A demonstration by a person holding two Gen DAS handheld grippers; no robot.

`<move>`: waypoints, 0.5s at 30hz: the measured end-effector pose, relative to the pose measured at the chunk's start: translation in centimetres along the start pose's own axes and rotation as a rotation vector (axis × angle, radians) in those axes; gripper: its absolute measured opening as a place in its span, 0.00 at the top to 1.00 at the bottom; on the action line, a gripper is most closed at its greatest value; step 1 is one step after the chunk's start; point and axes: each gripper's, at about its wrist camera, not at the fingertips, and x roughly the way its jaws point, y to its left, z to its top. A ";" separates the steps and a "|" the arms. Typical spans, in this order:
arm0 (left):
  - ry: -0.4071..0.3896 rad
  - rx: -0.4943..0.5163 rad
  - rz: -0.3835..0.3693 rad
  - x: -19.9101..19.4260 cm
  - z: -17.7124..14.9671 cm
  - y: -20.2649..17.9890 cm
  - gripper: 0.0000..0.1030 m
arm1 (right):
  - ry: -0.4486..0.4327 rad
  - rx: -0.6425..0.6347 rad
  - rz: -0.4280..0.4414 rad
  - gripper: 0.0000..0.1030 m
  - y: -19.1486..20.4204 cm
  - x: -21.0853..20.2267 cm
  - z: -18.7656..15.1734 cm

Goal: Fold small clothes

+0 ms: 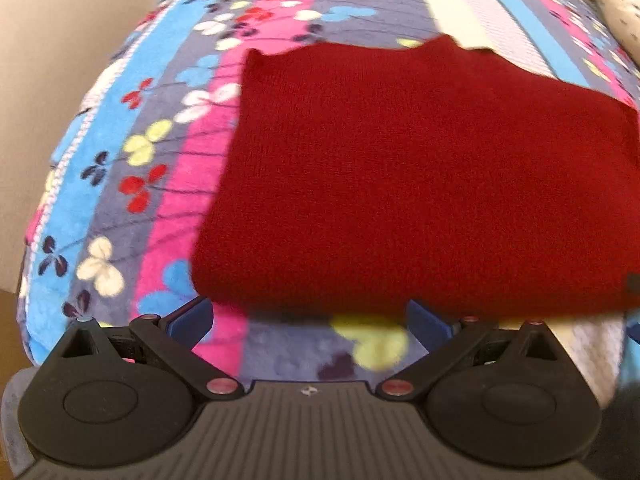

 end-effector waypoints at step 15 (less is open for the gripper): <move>-0.002 -0.136 0.114 3.6 1.5 8.4 0.00 | -0.112 0.271 0.241 0.78 -3.7 0.4 2.5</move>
